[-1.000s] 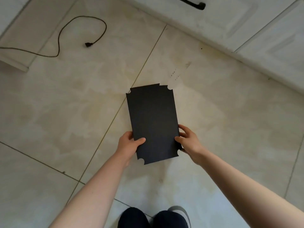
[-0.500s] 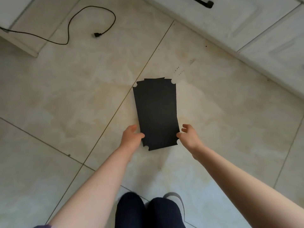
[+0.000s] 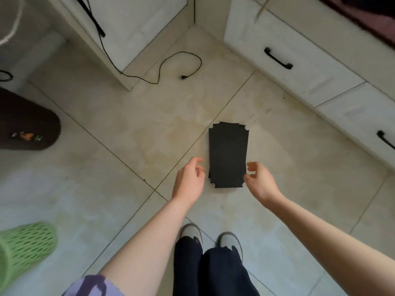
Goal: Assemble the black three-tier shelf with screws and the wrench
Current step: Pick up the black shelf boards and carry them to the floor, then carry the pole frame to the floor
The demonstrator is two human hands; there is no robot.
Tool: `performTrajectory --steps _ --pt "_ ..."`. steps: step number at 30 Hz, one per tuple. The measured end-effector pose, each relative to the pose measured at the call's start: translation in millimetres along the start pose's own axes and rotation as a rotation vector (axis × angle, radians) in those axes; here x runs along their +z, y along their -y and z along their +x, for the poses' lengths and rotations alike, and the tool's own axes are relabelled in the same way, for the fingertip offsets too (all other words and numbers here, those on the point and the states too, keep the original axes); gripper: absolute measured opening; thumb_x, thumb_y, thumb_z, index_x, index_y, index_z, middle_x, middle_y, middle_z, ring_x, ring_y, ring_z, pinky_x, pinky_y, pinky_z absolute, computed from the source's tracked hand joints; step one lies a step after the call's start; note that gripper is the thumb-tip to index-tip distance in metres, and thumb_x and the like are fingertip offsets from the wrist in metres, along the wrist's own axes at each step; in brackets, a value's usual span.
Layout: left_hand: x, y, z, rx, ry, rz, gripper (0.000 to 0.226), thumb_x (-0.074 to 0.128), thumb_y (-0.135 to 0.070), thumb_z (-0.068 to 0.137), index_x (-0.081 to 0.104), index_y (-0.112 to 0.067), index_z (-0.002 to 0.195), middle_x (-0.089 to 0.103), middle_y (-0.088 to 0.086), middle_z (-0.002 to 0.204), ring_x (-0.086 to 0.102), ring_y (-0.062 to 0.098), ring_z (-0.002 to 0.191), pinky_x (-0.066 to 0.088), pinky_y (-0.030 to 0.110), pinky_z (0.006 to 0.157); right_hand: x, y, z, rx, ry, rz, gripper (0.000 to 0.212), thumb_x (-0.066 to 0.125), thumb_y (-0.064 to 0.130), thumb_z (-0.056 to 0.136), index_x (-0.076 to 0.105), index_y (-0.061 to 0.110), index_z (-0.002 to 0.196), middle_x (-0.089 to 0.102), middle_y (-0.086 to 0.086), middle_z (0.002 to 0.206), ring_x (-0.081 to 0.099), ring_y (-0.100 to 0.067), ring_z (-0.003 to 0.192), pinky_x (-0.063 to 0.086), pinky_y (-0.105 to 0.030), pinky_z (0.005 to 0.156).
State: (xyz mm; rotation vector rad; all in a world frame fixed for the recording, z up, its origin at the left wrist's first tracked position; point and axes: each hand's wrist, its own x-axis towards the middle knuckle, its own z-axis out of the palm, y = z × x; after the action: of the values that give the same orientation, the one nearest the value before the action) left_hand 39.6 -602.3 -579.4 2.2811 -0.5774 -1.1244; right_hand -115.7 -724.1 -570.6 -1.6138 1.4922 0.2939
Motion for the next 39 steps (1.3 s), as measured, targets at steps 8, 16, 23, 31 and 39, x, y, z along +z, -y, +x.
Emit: performTrajectory --steps 8,16,23,31,39 --pt "-99.8 -60.7 -106.9 0.001 -0.201 -0.149 0.018 0.052 -0.021 0.101 0.062 -0.027 0.115 0.062 -0.015 0.088 0.061 0.006 0.084 0.051 0.027 0.073 -43.7 111.2 -104.7 -0.318 0.04 -0.187 0.044 0.047 0.004 0.094 0.048 0.008 0.138 0.051 -0.013 0.134 0.052 -0.028 0.124 0.04 -0.03 0.098" --pt "-173.0 -100.2 -261.3 -0.103 -0.461 -0.471 0.009 0.058 -0.021 0.101 0.064 -0.021 0.107 0.069 -0.008 0.091 0.065 0.007 0.083 0.049 0.02 0.071 -67.3 203.5 -250.4 -0.598 0.093 -0.23 0.04 0.051 0.004 0.091 0.053 0.009 0.131 0.054 -0.009 0.129 0.053 -0.026 0.12 0.041 -0.03 0.096" --pt "-241.6 -98.5 -398.2 -0.137 -0.722 -0.537 0.009 0.061 -0.018 0.098 0.062 -0.027 0.095 0.072 -0.007 0.082 0.066 0.003 0.075 0.049 0.02 0.066 -65.0 251.6 -376.3 -0.771 0.233 -0.237 0.039 0.052 0.007 0.096 0.05 0.013 0.135 0.055 -0.003 0.129 0.052 -0.016 0.115 0.037 -0.023 0.091" --pt "-318.5 -73.8 -529.1 -0.167 -0.973 -0.553 0.007 0.062 -0.018 0.097 0.064 -0.02 0.103 0.072 -0.002 0.083 0.065 0.011 0.079 0.05 0.024 0.073 -27.3 284.2 -500.1 -0.848 0.397 -0.218 0.035 0.05 0.008 0.097 0.054 0.012 0.132 0.061 -0.002 0.116 0.055 -0.013 0.105 0.04 -0.022 0.087" --pt "-375.5 -15.2 -627.0 -0.252 -1.175 -0.673 0.017 0.064 -0.015 0.095 0.062 -0.031 0.095 0.072 -0.006 0.078 0.067 0.009 0.077 0.047 0.012 0.066 30.0 332.4 -604.6 -0.938 0.471 -0.199 0.029 0.055 0.007 0.096 0.059 0.008 0.124 0.064 -0.005 0.101 0.056 -0.018 0.093 0.036 -0.018 0.075"
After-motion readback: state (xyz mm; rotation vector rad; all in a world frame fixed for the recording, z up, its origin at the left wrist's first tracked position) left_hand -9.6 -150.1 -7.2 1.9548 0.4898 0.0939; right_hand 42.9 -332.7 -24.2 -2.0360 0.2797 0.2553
